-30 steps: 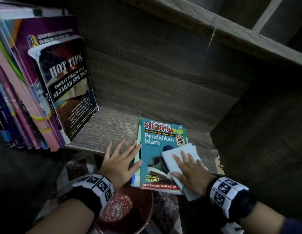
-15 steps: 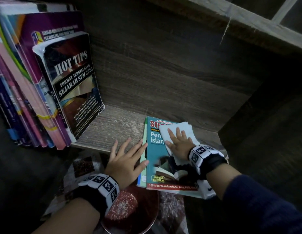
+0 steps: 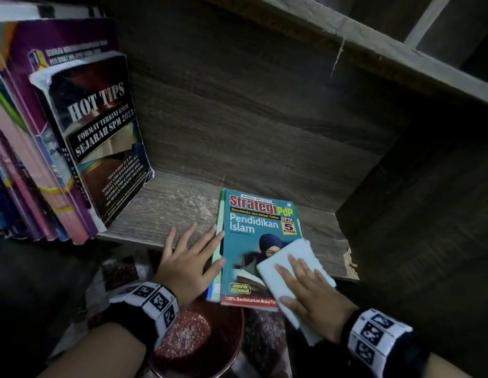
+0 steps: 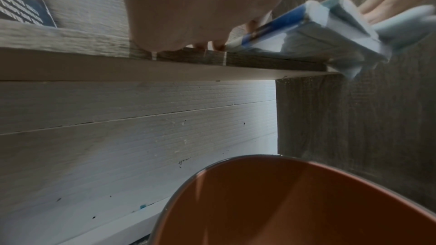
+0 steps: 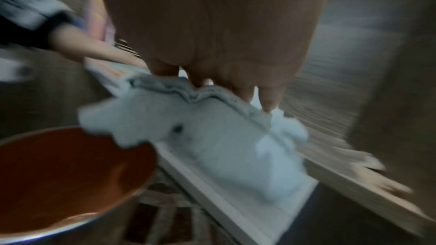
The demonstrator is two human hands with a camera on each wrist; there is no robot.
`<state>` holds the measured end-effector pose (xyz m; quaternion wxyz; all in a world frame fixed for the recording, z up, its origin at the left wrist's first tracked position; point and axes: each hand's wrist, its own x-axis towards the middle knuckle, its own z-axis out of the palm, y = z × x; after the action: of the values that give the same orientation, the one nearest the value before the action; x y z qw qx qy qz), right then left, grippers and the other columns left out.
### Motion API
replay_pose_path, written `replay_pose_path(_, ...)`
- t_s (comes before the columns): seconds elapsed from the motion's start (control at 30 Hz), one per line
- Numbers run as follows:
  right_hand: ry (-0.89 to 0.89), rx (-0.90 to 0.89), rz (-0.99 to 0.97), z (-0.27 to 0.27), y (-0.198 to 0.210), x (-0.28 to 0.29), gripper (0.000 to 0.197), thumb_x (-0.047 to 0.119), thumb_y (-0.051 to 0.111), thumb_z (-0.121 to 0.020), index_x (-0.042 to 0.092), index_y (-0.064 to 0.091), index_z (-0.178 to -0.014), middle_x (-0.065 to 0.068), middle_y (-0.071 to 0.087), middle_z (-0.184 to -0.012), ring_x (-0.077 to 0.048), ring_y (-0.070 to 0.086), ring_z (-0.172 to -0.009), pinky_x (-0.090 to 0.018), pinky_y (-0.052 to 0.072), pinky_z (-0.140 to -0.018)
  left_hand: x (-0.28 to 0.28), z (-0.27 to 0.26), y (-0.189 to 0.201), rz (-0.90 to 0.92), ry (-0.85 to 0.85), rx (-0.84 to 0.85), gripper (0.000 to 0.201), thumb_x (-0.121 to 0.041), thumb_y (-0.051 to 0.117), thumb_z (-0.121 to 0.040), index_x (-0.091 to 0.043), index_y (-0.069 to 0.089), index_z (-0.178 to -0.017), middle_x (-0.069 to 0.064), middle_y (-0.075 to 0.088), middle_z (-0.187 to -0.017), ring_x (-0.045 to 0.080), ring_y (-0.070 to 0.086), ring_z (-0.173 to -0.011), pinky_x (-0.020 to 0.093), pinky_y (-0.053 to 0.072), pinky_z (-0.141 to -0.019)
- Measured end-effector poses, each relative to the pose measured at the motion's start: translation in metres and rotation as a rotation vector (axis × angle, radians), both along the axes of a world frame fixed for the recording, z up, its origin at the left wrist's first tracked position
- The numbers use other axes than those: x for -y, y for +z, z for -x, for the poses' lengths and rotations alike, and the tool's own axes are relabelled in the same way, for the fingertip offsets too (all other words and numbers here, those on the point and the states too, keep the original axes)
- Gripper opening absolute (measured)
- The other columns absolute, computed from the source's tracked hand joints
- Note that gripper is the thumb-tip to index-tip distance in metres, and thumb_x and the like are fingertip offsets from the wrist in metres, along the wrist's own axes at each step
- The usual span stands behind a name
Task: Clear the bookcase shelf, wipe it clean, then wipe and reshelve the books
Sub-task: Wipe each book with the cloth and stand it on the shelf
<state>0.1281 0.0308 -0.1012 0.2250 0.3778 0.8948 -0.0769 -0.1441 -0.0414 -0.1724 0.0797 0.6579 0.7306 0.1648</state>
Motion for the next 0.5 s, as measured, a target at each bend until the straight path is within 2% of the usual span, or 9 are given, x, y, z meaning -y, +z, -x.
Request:
replay_pose_path(0.03,-0.047,0.003,-0.010,-0.005,0.000,-0.010,0.092,0.084,-0.029,-0.055,0.046,-0.026,-0.138,0.008,-0.035,-0.145,-0.012,-0.028,-0.138,-0.033,-0.011,-0.114,0.000,0.000,0.000,-0.001,0.000,0.002,0.087,-0.077,-0.030,-0.067,-0.051,-0.010,-0.147,-0.030,-0.013,-0.152,0.009,-0.016,-0.147,0.044,-0.027,-0.111)
replay_pose_path(0.07,-0.112,-0.002,-0.008,-0.010,-0.002,-0.022,0.087,0.083,-0.022,-0.063,0.045,-0.023,-0.142,0.008,-0.032,-0.146,-0.012,-0.024,-0.140,-0.035,-0.009,-0.116,0.000,0.000,-0.001,-0.007,0.003,0.008,0.087,-0.077,-0.029,-0.067,-0.051,-0.008,-0.148,-0.030,-0.012,-0.152,0.010,-0.015,-0.147,0.044,-0.027,-0.111)
replay_pose_path(0.1,-0.194,-0.014,-0.007,-0.013,-0.005,-0.035,0.078,0.078,-0.008,-0.077,0.042,-0.019,-0.146,0.007,-0.029,-0.150,-0.013,-0.019,-0.143,-0.037,-0.006,-0.117,0.000,-0.001,0.000,-0.018,0.008,0.016,0.087,-0.078,-0.026,-0.069,-0.051,-0.004,-0.149,-0.030,-0.008,-0.153,0.010,-0.011,-0.148,0.043,-0.027,-0.111)
replay_pose_path(0.13,-0.277,-0.054,-0.003,-0.015,-0.008,-0.047,0.068,0.066,0.009,-0.092,0.038,-0.015,-0.149,0.003,-0.023,-0.155,-0.014,-0.014,-0.146,-0.039,-0.003,-0.118,0.000,-0.001,0.000,-0.029,0.012,0.027,0.086,-0.078,-0.023,-0.072,-0.050,0.001,-0.149,-0.029,-0.003,-0.154,0.011,-0.007,-0.148,0.042,-0.026,-0.112)
replay_pose_path(0.2,-0.413,-0.228,-0.006,-0.018,-0.015,-0.068,0.062,0.042,0.031,-0.102,0.037,-0.007,-0.151,-0.002,-0.008,-0.161,-0.017,-0.002,-0.149,-0.042,0.005,-0.121,0.000,-0.002,0.002,-0.024,0.017,0.042,0.081,-0.079,-0.013,-0.077,-0.050,0.005,-0.150,-0.029,0.001,-0.154,0.012,-0.004,-0.148,0.042,-0.025,-0.111)
replay_pose_path(0.27,-0.514,-0.327,-0.067,-0.019,-0.017,-0.087,0.065,0.032,0.042,-0.101,0.040,-0.001,-0.150,-0.005,0.012,-0.161,-0.022,0.018,-0.147,-0.042,0.021,-0.118,-0.001,-0.002,0.003,-0.015,0.029,0.043,0.075,-0.075,-0.002,-0.079,-0.050,0.009,-0.150,-0.029,0.006,-0.155,0.012,-0.001,-0.148,0.043,-0.022,-0.112)
replay_pose_path(0.33,-0.594,-0.242,-0.202,-0.016,-0.013,-0.102,0.068,0.026,0.050,-0.097,0.030,0.010,-0.152,-0.009,0.026,-0.156,-0.027,0.035,-0.139,-0.041,0.036,-0.108,-0.004,-0.002,0.008,-0.050,0.043,0.074,0.072,-0.072,0.012,-0.081,-0.049,0.024,-0.148,-0.025,0.024,-0.154,0.013,0.012,-0.146,0.045,-0.010,-0.114)
replay_pose_path(0.4,-0.609,-0.226,-0.356,-0.006,-0.009,-0.109,0.065,0.022,0.055,-0.092,0.021,0.026,-0.149,-0.015,0.035,-0.148,-0.033,0.041,-0.132,-0.041,0.041,-0.102,-0.008,0.000,0.012,-0.077,0.058,0.090,0.073,-0.073,0.018,-0.078,-0.046,0.038,-0.143,-0.022,0.035,-0.149,0.010,0.020,-0.141,0.042,-0.001,-0.111)
replay_pose_path(0.5,-0.600,-0.488,-0.462,0.018,-0.001,-0.108,0.036,0.017,0.056,-0.090,0.011,0.057,-0.125,-0.020,0.057,-0.124,-0.037,0.054,-0.114,-0.037,0.047,-0.092,-0.016,-0.002,0.020,-0.115,0.098,0.125,0.077,-0.072,0.018,-0.074,-0.041,0.048,-0.138,-0.023,0.040,-0.140,0.005,0.024,-0.133,0.034,0.006,-0.103)
